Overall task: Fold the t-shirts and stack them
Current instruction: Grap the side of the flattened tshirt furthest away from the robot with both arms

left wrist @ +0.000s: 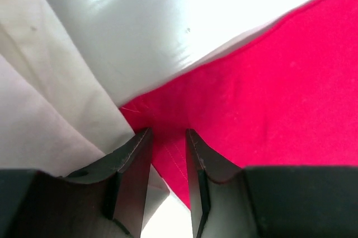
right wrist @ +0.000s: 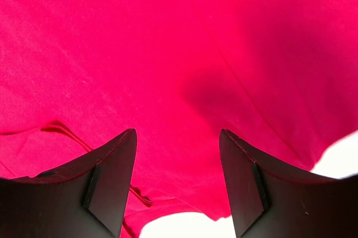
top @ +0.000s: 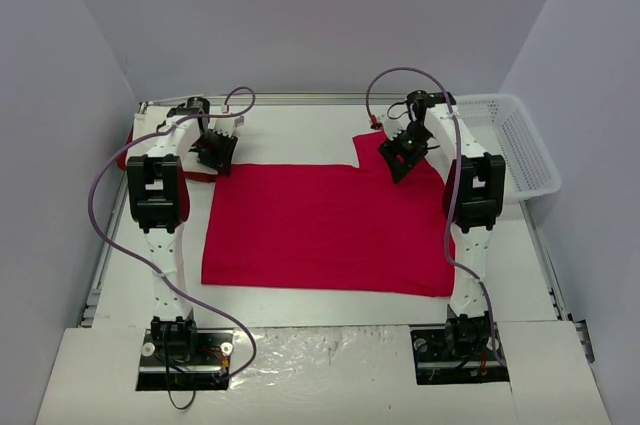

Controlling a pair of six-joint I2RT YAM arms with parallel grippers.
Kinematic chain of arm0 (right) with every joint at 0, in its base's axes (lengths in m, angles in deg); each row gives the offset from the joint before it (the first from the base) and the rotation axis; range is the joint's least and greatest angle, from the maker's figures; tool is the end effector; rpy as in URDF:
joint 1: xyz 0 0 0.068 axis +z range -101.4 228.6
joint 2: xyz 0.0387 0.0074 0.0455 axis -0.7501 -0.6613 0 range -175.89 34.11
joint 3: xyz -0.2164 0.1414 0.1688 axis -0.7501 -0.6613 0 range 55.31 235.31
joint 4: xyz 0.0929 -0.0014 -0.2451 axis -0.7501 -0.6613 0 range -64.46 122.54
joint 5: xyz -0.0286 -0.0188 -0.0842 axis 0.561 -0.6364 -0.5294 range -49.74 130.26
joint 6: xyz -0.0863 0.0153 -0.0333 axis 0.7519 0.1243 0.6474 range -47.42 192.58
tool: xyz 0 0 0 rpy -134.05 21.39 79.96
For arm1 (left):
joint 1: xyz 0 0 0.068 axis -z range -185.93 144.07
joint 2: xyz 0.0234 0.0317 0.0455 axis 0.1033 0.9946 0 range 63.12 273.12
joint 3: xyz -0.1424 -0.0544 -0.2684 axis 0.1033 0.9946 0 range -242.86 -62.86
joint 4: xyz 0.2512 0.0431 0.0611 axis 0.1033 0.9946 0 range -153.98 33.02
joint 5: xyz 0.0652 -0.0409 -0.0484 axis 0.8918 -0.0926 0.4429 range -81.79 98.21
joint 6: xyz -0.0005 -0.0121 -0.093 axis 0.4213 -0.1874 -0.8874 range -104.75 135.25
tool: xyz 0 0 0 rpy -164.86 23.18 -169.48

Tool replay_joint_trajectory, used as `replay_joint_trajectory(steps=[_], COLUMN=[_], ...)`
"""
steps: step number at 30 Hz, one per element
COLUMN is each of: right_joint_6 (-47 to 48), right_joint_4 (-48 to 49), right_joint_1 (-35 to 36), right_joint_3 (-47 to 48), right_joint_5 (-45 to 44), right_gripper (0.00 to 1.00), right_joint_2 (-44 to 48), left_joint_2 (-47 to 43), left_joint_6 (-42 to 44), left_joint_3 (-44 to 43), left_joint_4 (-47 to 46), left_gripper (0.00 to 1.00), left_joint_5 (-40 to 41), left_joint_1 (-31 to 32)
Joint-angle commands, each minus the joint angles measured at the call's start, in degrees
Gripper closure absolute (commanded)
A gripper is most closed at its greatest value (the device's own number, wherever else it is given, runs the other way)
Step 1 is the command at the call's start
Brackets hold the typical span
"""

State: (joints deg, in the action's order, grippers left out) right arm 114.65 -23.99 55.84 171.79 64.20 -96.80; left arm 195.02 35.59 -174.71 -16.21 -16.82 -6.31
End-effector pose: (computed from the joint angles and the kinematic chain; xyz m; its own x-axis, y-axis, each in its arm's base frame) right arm 0.5109 0.0995 0.1948 -0.5310 -0.6847 -0.4992 -0.8113 0.5809 0.0663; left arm 0.5294 -0.0323 0.1701 -0.8147 0.3095 -0.4903 0.4661 0.8527 -0.2361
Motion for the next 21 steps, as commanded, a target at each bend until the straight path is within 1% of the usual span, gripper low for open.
replay_joint_trajectory(steps=[1,5,9,10,11,14,19,20,21], right_joint_6=[0.56,0.48,0.83,0.83,0.65,0.65,0.56,0.48,0.56], right_joint_4=[-1.91,-1.91,-1.74,-1.74,-1.74,-1.74,-1.65,-1.65,-1.65], right_joint_1=[0.58,0.93,1.02,1.02,1.10,1.10,1.10,1.10,1.10], right_joint_3=[-0.47,-0.47,-1.00,-1.00,-1.00,-1.00,-1.00,-1.00,-0.91], right_joint_5=[-0.92,-1.44,-1.79,-1.97,-2.15,-2.59,-2.94,-2.94,-2.94], right_gripper=[0.44,0.44,0.43,0.43,0.43,0.42,0.42,0.41,0.41], right_joint_2=[-0.48,-0.92,-0.75,-0.84,-1.10,-1.19,-1.28,-1.10,-1.10], left_joint_2=[-2.70,-2.17,-2.17,-1.91,-1.56,-0.24,1.17,1.26,1.69], left_joint_6=[-1.35,-1.97,-3.37,-3.46,-3.55,-3.64,-3.46,-3.29,-3.20], left_joint_3=[-1.08,-2.14,-1.70,-1.70,-2.22,-3.55,-4.07,-4.16,-4.25], left_joint_4=[-3.03,-4.00,-5.66,-5.67,-5.15,-3.83,-3.12,-2.95,-2.77], left_gripper=[0.71,0.71,0.70,0.65,0.63,0.63,0.62,0.61,0.61], left_joint_5=[3.41,5.35,5.27,5.17,5.26,3.69,3.59,3.68,3.85], left_joint_1=[-0.23,-0.23,-0.23,-0.23,-0.23,-0.23,-0.23,1.59,1.61])
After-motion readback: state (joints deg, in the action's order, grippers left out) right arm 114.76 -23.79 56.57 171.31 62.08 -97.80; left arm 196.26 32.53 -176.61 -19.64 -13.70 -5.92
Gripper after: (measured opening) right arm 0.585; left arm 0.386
